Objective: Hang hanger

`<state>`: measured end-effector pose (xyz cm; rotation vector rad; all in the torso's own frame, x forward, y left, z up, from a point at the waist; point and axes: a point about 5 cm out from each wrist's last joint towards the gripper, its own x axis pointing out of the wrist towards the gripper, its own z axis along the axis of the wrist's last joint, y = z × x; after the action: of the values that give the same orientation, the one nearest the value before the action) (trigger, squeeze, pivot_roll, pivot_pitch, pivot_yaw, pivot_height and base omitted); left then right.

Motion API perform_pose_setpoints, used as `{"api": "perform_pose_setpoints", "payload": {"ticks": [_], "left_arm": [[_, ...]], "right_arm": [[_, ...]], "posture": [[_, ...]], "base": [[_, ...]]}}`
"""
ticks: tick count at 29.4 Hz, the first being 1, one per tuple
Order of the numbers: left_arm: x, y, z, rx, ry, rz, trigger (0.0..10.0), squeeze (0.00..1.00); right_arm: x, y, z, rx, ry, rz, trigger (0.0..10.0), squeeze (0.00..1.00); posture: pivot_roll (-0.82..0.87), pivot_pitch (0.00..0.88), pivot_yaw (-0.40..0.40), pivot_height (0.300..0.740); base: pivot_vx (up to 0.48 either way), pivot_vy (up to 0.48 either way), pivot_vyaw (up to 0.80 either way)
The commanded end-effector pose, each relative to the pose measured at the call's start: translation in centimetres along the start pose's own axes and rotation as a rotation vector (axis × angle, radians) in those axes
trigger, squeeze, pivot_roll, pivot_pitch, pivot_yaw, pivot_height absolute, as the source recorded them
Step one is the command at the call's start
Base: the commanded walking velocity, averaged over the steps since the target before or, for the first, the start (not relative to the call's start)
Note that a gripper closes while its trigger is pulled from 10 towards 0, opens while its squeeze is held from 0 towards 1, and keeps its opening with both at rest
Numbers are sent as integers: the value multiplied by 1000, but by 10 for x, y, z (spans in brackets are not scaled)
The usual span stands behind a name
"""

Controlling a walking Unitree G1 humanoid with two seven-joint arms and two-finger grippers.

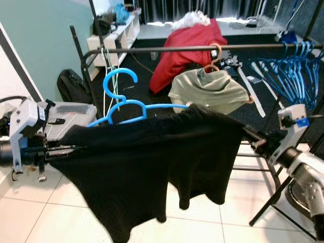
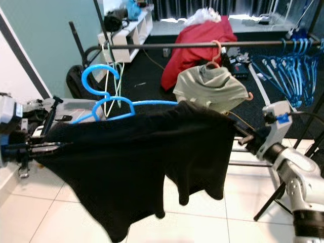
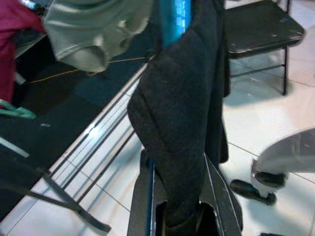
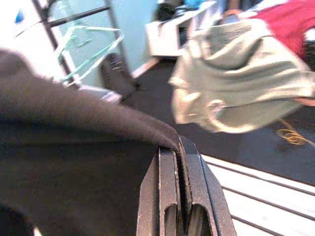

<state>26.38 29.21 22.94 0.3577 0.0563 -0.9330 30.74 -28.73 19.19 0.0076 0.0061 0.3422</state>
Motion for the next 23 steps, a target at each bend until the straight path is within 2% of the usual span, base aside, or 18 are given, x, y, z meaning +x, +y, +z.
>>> {"api": "perform_pose_setpoints", "payload": {"ticks": [1,2,6,7,8,9,10,11,12,13,14,17,18,20,21,22,23], "left_arm": [[-20,9,-7,-27,18,108,10000,0],[-25,11,-13,-43,11,155,10000,0],[-25,12,-14,-44,1,178,10000,0],[-20,12,-10,-43,-40,188,10000,0],[-11,11,-5,-44,-102,197,10000,0],[-11,11,-5,-44,-102,197,10000,0],[0,8,1,-43,-158,185,10000,0],[8,5,5,-40,-194,175,10000,0],[8,5,5,-40,-194,175,10000,0],[21,-3,7,-22,-198,128,10000,0],[32,-11,8,-7,-190,81,10000,0],[38,-16,8,3,-184,51,10000,0],[44,-20,7,20,-155,25,10000,0],[44,-20,7,20,-155,25,10000,0],[46,-20,1,49,-78,10,10000,0],[46,-20,1,49,-78,10,10000,0],[42,-19,-11,147,119,-27,10000,0]], "right_arm": [[-19,-32,5,-5,-19,-222,0,0],[-22,-37,0,-3,0,-259,0,0],[-22,-37,-3,-3,16,-261,0,0],[-18,-29,-11,5,45,-228,0,0],[-11,-15,-22,20,80,-168,0,0],[-11,-15,-22,20,80,-168,0,0],[-3,8,-35,52,121,-70,0,0],[3,24,-42,76,144,-4,0,0],[3,24,-42,76,144,-4,0,0],[8,46,-44,103,136,103,3020,0],[11,60,-40,128,108,188,10000,0],[11,68,-37,141,85,238,10000,0],[11,71,-32,135,69,280,10000,1000],[11,71,-32,135,69,280,10000,1000],[6,67,-23,123,50,318,10000,1000],[6,67,-23,123,50,318,10000,1000],[-15,59,-5,56,40,447,10000,1000]], "posture": [[-129,0,72,731],[-127,0,72,731],[-127,0,72,731],[-127,0,72,731],[-127,0,72,731],[-127,0,72,731],[-130,0,72,731],[-130,0,72,731],[-130,0,72,731],[-130,0,72,731],[-126,0,69,731],[-126,0,69,731],[-126,0,69,731],[-126,0,69,731],[-131,0,73,731],[-131,0,73,731],[-129,0,75,731]], "base": [[0,0,0],[0,0,0],[0,0,0],[0,0,0],[0,0,0],[0,0,0],[0,0,0],[0,0,0],[0,0,0],[0,0,0],[0,0,0],[0,0,0],[0,0,0],[0,0,0],[0,0,0],[0,0,0],[0,0,0]]}}
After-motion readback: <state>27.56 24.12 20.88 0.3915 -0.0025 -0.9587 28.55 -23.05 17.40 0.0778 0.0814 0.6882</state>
